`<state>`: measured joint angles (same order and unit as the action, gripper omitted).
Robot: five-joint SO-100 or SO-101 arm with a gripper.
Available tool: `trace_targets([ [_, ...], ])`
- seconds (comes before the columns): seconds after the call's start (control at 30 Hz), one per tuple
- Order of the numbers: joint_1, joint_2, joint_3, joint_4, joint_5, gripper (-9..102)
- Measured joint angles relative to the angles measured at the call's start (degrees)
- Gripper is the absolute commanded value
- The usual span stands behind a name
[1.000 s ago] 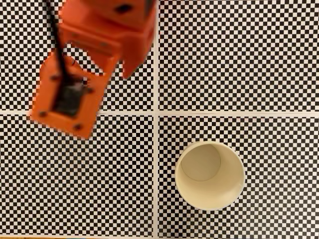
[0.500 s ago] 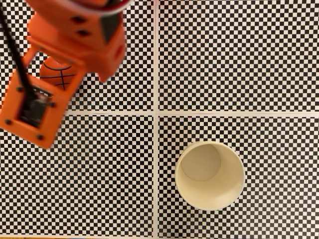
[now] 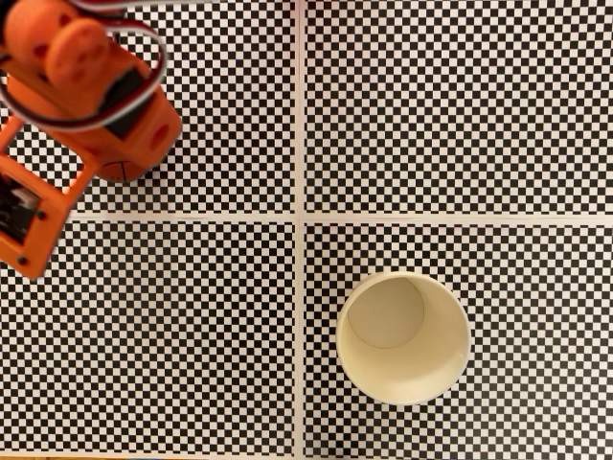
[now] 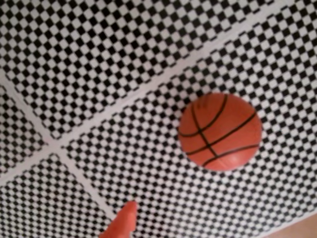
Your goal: Grasp basketball and place into cup.
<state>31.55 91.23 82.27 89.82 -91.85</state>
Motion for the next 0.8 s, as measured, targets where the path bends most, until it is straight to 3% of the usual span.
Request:
trace_targets([
  [0.4,-0.62,-6.86,-2.20,-0.88,0.18,71],
  [0.8,-0.09,-11.16,-2.81,-3.08,-0.53,69],
])
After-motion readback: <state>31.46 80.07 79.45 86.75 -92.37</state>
